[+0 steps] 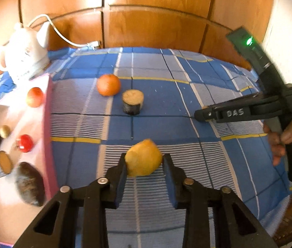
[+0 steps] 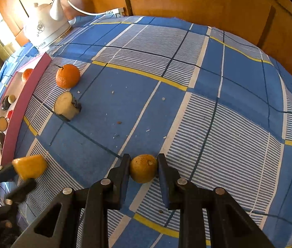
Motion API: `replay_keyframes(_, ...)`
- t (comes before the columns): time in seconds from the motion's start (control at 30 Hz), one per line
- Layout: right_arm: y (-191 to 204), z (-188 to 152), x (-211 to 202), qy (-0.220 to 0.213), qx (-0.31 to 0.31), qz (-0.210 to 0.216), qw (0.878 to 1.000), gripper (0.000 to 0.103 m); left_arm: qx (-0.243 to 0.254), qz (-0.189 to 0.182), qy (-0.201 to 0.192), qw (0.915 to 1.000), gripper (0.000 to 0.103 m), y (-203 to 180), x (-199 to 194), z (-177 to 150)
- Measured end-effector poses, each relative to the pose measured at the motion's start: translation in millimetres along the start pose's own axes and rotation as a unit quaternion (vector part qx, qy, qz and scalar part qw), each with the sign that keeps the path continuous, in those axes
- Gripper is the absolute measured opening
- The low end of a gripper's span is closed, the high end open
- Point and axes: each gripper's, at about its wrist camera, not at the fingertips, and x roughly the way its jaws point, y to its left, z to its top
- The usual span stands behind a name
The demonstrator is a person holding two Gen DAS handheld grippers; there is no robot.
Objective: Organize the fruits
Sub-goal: 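Grasp the yellow wedge with the left tool while the right tool grasps the small orange fruit, then carry the yellow wedge into the tray and open the left tool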
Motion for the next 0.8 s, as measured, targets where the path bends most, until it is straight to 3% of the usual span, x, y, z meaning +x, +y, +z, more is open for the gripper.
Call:
replay_keyframes(0.3, 14, 0, 2, -0.002, -0.023, -0.016, 1.000, 0.026, -0.033, 0.020, -0.043, 0.9983, 0.018, 27, -47, 10)
replay_keyframes(0.63, 25, 1, 6, -0.001, -0.026, -0.025, 0.999, 0.027, -0.045, -0.046, -0.020, 0.9977, 0.013, 30, -30, 6)
replay_keyframes(0.73, 22, 3, 7, 0.002, -0.028, -0.022, 0.999, 0.027, -0.023, -0.061, 0.001, 0.9978, 0.021, 26, -27, 3)
replay_keyframes(0.8, 21, 5, 7, 0.006, -0.028, -0.020, 0.999, 0.027, 0.009, -0.057, 0.008, 0.9983, 0.036, 22, -28, -2)
